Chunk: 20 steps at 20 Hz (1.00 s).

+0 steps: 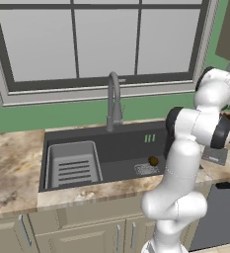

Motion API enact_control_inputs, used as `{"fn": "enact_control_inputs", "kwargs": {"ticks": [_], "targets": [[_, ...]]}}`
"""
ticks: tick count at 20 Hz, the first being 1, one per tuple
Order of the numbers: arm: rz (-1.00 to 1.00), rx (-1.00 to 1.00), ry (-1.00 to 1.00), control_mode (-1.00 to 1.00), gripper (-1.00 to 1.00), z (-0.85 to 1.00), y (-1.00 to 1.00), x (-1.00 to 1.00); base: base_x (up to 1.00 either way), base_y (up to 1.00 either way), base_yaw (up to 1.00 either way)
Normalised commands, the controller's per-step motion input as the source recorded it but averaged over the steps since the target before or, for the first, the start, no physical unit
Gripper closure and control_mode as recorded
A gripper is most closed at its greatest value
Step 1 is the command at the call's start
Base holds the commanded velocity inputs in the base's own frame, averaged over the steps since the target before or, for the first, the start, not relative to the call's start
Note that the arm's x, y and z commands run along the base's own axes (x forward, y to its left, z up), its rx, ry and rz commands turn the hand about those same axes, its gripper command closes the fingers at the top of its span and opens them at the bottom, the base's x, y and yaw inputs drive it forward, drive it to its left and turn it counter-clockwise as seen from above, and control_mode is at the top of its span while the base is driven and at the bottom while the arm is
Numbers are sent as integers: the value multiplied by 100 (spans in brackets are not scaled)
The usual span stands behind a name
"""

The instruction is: Pick up all produce items and place them in the sink. Turn on the sink faucet to wash them. Then turn the sink off and put them in the tray.

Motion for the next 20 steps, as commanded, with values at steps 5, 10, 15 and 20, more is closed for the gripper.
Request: {"fn": "enact_control_inputs", "kwargs": {"ticks": [5, 10, 15, 20], "targets": [[0, 0, -2, -100, 100, -6, -27, 42, 0, 0, 0], [0, 0, 0, -100, 100, -22, -6, 29, 0, 0, 0], [0, 0, 0, -100, 100, -42, -1, 19, 0, 0, 0], [0, -5, -3, -100, 100, -45, 0, 2, 0, 0, 0]]}}
